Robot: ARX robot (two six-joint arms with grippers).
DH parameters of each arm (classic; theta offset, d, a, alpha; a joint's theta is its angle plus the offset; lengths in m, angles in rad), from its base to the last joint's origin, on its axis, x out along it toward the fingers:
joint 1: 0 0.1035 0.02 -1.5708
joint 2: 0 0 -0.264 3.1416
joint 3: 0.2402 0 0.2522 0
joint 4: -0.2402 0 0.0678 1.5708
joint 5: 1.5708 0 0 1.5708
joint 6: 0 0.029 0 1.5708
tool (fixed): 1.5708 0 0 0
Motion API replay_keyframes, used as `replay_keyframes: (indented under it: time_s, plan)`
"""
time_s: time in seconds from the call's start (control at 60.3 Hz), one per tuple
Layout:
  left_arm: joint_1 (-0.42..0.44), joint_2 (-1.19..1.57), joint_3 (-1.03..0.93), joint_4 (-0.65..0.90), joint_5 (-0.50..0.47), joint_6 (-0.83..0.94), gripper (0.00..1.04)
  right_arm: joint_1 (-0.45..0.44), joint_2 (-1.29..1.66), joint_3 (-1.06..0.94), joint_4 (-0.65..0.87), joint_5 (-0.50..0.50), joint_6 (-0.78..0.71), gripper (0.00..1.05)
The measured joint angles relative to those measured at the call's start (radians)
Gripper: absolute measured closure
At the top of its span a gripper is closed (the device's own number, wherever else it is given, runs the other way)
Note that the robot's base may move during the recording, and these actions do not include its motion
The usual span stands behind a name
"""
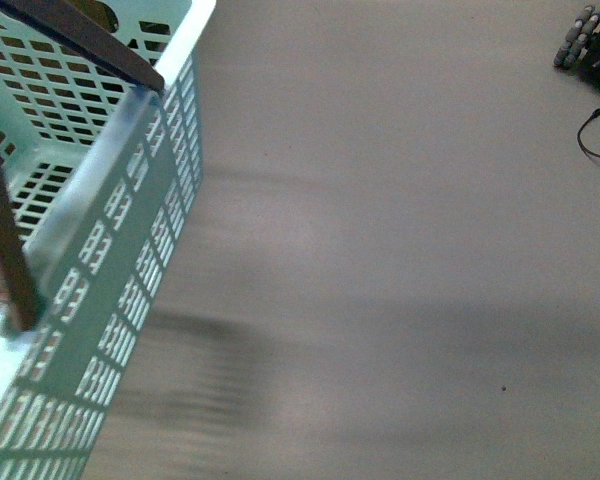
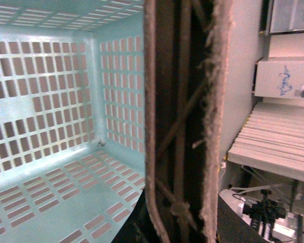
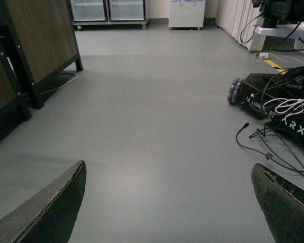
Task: Pick lemon and mango into basket
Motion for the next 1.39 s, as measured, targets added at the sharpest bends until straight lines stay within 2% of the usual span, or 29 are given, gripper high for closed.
replay_keyframes:
  time_s: [0.232,1.393]
  plan:
    - [-0.046,-0.138,0.044,-0.137,-0.032,-0.002,0.98,0.000,0.000,0.000,0.000,0.000,0.000,0.09]
    - [-0.050,-0.143,0.049,-0.138,-0.033,-0.001,0.99,0.000,0.000,0.000,0.000,0.000,0.000,0.09]
